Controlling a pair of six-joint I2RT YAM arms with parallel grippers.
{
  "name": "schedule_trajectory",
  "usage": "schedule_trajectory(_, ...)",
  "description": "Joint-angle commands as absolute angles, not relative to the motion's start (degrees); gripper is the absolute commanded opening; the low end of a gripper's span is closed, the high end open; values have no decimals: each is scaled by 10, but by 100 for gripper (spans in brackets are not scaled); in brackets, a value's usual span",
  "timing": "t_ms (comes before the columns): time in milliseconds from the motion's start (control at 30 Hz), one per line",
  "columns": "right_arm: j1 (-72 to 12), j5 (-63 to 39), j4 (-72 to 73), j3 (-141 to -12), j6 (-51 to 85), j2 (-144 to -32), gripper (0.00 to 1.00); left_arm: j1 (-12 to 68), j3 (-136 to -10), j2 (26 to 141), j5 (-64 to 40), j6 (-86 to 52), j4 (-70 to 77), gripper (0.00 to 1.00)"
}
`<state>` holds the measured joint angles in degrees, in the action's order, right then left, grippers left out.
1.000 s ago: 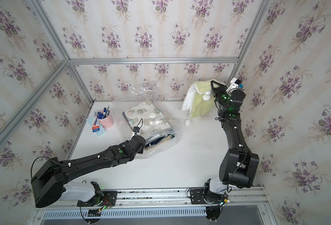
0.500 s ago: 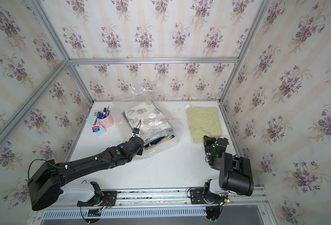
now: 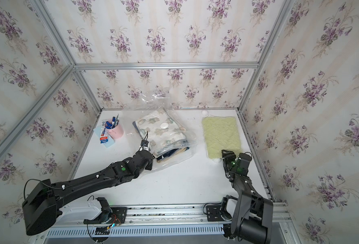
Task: Take the blanket out of the vacuum bag
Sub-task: Place the blanket at the center of the board, then adjust the blanket at the center of the board.
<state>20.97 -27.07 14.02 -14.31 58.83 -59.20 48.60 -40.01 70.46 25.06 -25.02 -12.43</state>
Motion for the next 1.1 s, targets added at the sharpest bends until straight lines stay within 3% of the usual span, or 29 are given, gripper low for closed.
schedule_trajectory(0, 214, -288, -59, -178, 489, -524, 69, 485, -396, 698, 246, -243, -108, 2)
schedule_trajectory(100, 214, -300, -112, -214, 455, -465, 67, 485, -390, 691, 243, -242, -102, 2)
schedule_trajectory(200, 187, -304, -123, -261, 421, -459, 53, 485, -394, 690, 237, -238, -104, 3)
schedule_trajectory(267, 125, -252, -133, -309, 381, -496, 44, 485, -396, 692, 235, -237, -105, 3)
schedule_trajectory(367, 5, -128, -148, -384, 324, -593, 38, 485, -396, 695, 229, -237, -100, 3)
schedule_trajectory(500, -4, -81, -72, -389, 327, -675, 16, 485, -385, 689, 235, -240, -97, 3)
schedule_trajectory(633, 5, -58, -45, -396, 322, -760, 13, 484, -374, 676, 238, -237, -97, 3)
schedule_trajectory(800, 10, -53, -16, -368, 339, -839, 17, 485, -366, 668, 243, -233, -96, 3)
schedule_trajectory(1067, 15, -120, 6, -316, 349, -839, 24, 485, -360, 654, 228, -232, -88, 3)
